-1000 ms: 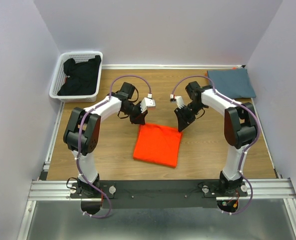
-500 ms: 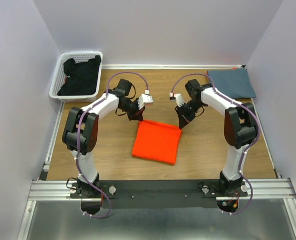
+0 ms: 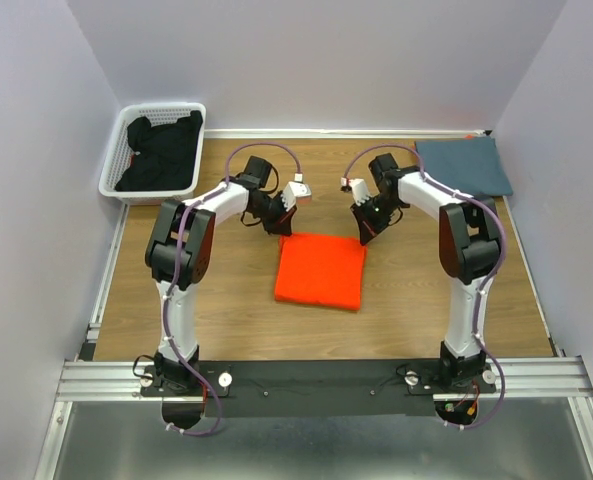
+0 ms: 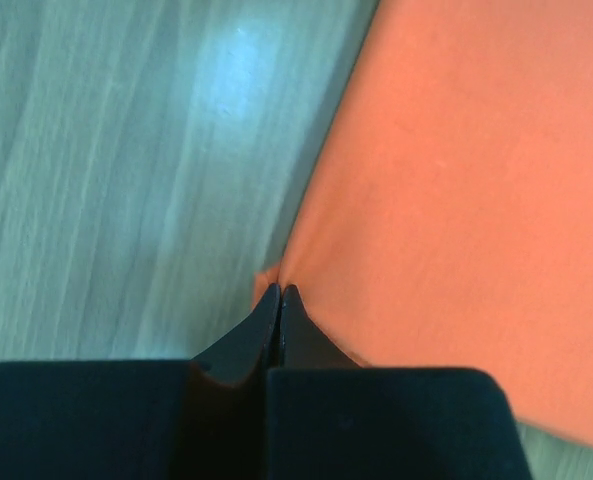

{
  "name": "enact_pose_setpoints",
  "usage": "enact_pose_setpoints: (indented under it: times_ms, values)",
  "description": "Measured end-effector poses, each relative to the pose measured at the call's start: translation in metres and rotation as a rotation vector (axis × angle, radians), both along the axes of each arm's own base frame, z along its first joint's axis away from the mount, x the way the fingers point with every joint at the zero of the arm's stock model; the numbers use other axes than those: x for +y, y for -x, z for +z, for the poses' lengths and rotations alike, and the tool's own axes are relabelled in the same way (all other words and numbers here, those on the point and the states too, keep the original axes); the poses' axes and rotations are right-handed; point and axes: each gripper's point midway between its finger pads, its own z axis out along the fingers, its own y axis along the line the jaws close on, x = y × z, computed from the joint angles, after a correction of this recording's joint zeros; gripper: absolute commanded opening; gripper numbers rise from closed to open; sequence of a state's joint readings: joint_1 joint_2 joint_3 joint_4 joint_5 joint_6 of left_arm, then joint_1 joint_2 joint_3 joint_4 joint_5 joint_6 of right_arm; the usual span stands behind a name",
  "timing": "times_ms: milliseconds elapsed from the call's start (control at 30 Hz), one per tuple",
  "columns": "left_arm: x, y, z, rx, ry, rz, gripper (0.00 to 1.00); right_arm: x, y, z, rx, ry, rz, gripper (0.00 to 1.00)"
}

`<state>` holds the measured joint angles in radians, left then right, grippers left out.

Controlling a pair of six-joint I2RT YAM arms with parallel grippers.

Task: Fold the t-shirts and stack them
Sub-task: Fold the tshirt

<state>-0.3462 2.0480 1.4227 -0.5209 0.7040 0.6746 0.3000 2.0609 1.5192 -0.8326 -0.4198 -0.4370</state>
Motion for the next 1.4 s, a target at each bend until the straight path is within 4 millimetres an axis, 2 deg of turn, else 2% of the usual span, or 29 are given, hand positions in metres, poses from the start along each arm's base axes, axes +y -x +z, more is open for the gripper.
enact_pose_setpoints:
  times_ms: [67, 267, 300, 333, 367, 400, 433, 467, 500, 567, 600, 667, 767, 833, 900, 967, 1067, 1100, 1200, 1267, 1367, 1400]
  values:
    - [-0.003, -0.010, -0.002, 0.012, 0.001, 0.030, 0.00, 0.001, -0.006, -0.009, 0.010, 0.006, -0.022, 0.01]
    - [0.000, -0.038, -0.001, -0.003, -0.005, 0.117, 0.00, 0.001, -0.043, -0.007, -0.076, 0.025, -0.079, 0.01]
    - [0.002, -0.041, -0.001, -0.002, -0.002, 0.128, 0.13, 0.002, -0.052, -0.005, -0.098, 0.025, -0.092, 0.03]
    - [0.004, -0.043, 0.000, -0.002, 0.001, 0.139, 0.20, 0.001, -0.060, -0.004, -0.116, 0.025, -0.103, 0.07]
    - [0.006, -0.045, 0.001, 0.003, 0.003, 0.152, 0.27, 0.001, -0.067, -0.003, -0.137, 0.026, -0.113, 0.25]
    - [0.007, -0.046, 0.001, 0.010, 0.005, 0.164, 0.33, 0.001, -0.071, -0.002, -0.145, 0.027, -0.124, 0.37]
    - [0.010, -0.048, 0.002, 0.009, 0.010, 0.175, 0.44, 0.001, -0.077, 0.003, -0.166, 0.030, -0.133, 0.47]
    - [0.013, -0.051, 0.005, 0.010, 0.016, 0.194, 0.51, 0.001, -0.082, 0.007, -0.182, 0.032, -0.148, 0.63]
    - [0.015, -0.051, 0.008, 0.016, 0.021, 0.212, 0.59, 0.001, -0.089, 0.013, -0.198, 0.026, -0.172, 0.97]
    - [0.020, -0.051, 0.025, 0.006, 0.043, 0.245, 0.61, 0.003, -0.095, 0.026, -0.221, 0.006, -0.205, 1.00]
    - [0.022, -0.052, 0.040, -0.004, 0.067, 0.265, 0.93, 0.004, -0.097, 0.037, -0.232, -0.017, -0.217, 1.00]
    - [0.020, -0.051, 0.076, -0.033, 0.134, 0.283, 0.94, 0.011, -0.095, 0.061, -0.250, -0.075, -0.230, 1.00]
    - [0.002, -0.038, 0.133, -0.047, 0.311, 0.278, 0.94, 0.032, -0.085, 0.115, -0.260, -0.243, -0.245, 1.00]
    - [-0.011, -0.020, 0.151, 0.011, 0.416, 0.286, 0.94, 0.049, -0.072, 0.142, -0.225, -0.372, -0.231, 1.00]
    - [-0.020, -0.002, 0.144, 0.098, 0.480, 0.301, 0.94, 0.061, -0.061, 0.150, -0.167, -0.454, -0.219, 1.00]
    - [-0.028, 0.008, 0.130, 0.198, 0.513, 0.328, 0.94, 0.071, -0.049, 0.145, -0.076, -0.512, -0.218, 1.00]
    - [-0.039, 0.019, 0.089, 0.389, 0.517, 0.369, 0.94, 0.081, -0.038, 0.106, 0.101, -0.544, -0.238, 1.00]
    - [-0.041, 0.018, 0.082, 0.418, 0.518, 0.381, 0.95, 0.082, -0.035, 0.092, 0.149, -0.540, -0.250, 1.00]
    - [-0.043, 0.009, 0.045, 0.517, 0.493, 0.433, 0.95, 0.081, -0.029, 0.047, 0.270, -0.507, -0.293, 1.00]
    - [-0.040, 0.001, 0.027, 0.560, 0.480, 0.459, 0.95, 0.079, -0.027, 0.026, 0.331, -0.501, -0.315, 1.00]
    - [-0.036, -0.014, 0.026, 0.577, 0.504, 0.448, 0.95, 0.073, -0.036, 0.027, 0.344, -0.529, -0.336, 1.00]
    - [-0.033, -0.024, 0.028, 0.559, 0.511, 0.455, 0.95, 0.070, -0.044, 0.028, 0.330, -0.535, -0.342, 1.00]
